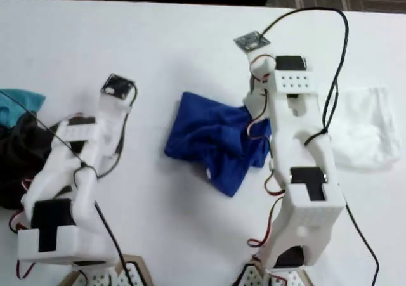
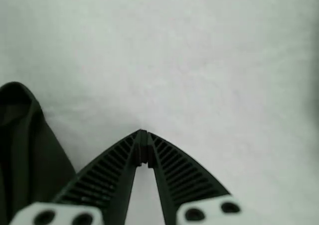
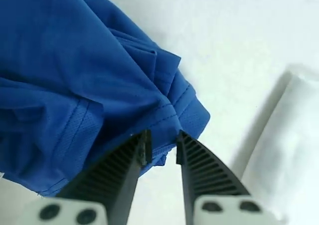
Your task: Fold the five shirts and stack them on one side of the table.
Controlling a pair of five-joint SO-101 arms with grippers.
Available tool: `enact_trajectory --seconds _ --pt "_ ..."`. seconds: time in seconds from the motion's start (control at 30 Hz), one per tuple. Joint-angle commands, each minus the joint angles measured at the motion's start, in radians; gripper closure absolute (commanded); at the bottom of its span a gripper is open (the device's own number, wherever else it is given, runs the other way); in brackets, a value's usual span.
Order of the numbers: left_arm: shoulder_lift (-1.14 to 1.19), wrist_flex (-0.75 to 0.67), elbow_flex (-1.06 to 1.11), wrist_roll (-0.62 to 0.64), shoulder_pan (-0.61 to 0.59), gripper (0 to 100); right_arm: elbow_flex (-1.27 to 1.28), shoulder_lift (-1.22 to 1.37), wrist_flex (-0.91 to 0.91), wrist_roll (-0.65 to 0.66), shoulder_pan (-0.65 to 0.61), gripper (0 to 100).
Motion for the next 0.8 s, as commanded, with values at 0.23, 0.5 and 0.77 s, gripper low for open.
enact_trajectory --seconds 0.23,0.5,0.77 --pt "0.0 -0.012 -0.008 0.015 0.006 97 -0.046 0.094 -0.01 -0.003 0.012 90.0" --pt "0.0 -0.012 -0.007 0.015 0.008 97 -0.046 0.093 -0.01 -0.002 0.013 97.2" --pt "0.0 -0.012 -0.007 0.015 0.008 97 -0.175 0.091 0.028 0.018 0.013 97.7"
